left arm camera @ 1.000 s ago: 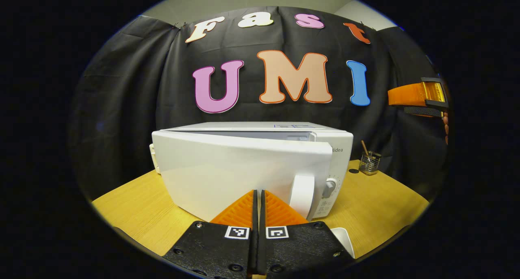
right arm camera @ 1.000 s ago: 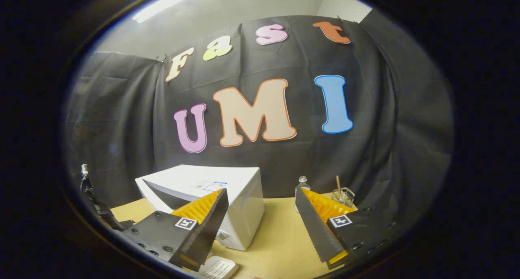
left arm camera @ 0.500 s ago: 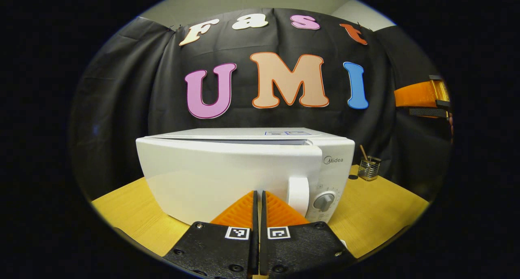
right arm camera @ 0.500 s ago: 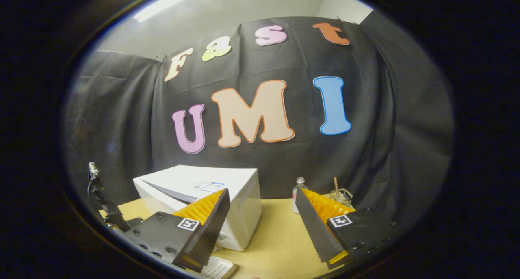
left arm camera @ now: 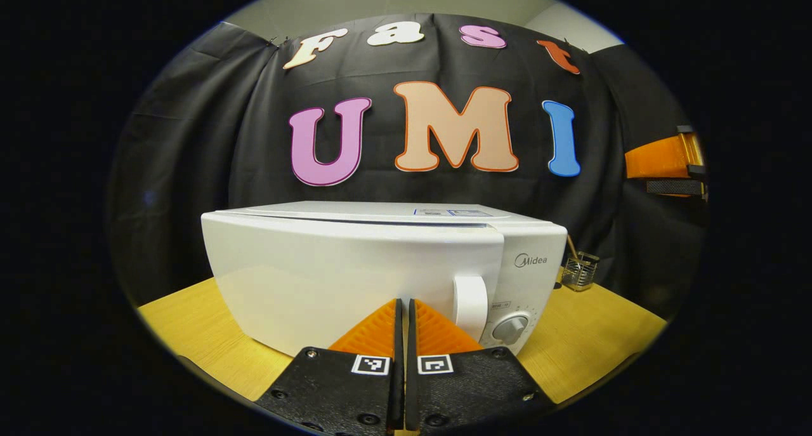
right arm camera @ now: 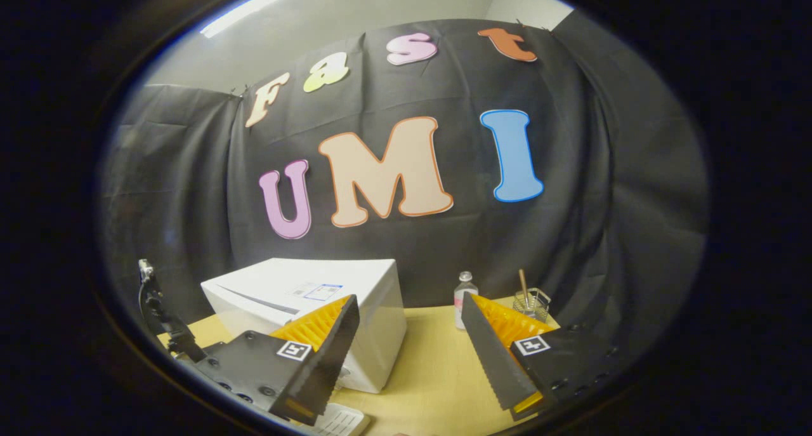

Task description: Open the microwave oven with the left hand, put the food in, and close the microwave oven.

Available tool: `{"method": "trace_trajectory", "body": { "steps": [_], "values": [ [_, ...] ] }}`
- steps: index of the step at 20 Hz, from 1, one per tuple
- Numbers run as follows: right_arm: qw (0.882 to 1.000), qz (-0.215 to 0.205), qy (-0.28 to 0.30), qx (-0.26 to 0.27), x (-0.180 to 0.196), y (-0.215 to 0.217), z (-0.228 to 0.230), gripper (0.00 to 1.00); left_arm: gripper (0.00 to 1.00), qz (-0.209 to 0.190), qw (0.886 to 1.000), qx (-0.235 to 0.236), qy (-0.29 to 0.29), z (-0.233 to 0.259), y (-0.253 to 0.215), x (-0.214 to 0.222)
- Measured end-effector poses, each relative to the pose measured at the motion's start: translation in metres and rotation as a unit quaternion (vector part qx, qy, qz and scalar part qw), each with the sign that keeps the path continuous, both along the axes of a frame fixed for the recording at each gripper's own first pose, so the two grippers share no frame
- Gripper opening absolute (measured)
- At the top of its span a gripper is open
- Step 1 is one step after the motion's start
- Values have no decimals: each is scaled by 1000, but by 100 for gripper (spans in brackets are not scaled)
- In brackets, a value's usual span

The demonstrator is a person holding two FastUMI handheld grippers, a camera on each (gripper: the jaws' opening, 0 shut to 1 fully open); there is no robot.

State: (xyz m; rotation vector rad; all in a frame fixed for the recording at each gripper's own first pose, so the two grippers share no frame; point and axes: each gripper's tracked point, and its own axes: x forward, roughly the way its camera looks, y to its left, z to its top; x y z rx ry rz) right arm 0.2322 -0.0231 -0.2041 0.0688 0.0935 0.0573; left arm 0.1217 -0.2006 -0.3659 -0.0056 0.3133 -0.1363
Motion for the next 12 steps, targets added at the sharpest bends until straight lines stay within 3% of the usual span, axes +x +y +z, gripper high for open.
{"method": "trace_trajectory", "body": {
  "steps": [4, 5, 11, 12],
  "values": [
    [1000, 15, -4, -15, -1, 16, 1, 92, 4, 1, 1000, -21, -3, 1, 0, 0],
    [1000, 21, -3, -19, 0, 21, 0, 99, 3, 0, 1000, -22, -1, -1, 0, 0],
    [997, 54, 20, -44, 5, 50, -21, 99, 4, -3, 1000, -24, -4, -1, -1, 1],
    [997, 59, 24, -44, 1, 52, -20, 92, 4, -4, 1000, -26, -4, -1, -1, 1]
  ]
}}
